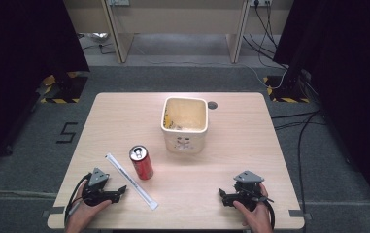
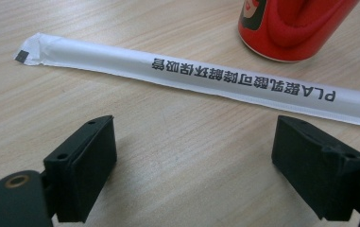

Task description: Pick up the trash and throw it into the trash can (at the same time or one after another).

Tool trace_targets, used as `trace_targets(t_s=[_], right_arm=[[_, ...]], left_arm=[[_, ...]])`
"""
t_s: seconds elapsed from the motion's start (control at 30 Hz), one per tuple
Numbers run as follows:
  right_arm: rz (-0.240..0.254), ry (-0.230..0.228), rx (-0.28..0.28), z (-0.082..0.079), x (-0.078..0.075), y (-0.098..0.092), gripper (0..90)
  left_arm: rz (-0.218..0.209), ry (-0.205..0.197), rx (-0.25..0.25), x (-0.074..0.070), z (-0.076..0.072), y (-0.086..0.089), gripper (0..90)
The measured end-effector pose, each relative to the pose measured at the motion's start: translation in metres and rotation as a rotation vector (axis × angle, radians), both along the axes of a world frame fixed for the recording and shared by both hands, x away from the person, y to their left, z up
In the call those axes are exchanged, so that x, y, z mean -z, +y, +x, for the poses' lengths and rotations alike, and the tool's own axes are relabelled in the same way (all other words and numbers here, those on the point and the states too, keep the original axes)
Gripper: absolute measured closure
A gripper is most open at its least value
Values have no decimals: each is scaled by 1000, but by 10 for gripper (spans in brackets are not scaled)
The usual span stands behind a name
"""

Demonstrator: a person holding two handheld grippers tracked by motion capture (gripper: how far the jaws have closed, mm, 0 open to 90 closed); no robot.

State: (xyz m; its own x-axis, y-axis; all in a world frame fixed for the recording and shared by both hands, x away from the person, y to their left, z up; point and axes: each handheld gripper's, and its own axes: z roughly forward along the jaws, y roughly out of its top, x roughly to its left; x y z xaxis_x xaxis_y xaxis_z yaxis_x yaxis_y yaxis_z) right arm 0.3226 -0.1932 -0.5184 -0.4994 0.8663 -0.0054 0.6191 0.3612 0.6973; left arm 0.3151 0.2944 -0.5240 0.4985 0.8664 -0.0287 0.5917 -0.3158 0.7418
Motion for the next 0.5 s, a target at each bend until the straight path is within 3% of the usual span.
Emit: trace_targets(t_s=[0.1, 0.23, 0.5], right_arm=[[0, -1, 0, 0, 0, 0, 4], [0, -1, 0, 0, 0, 0, 4], [0, 0, 0, 0, 0, 0, 4]], left_arm=[[-15, 1, 10, 0, 1, 1, 147], [-77, 9, 29, -1, 1, 2, 155], [-101, -20, 52, -12, -4, 0, 156]])
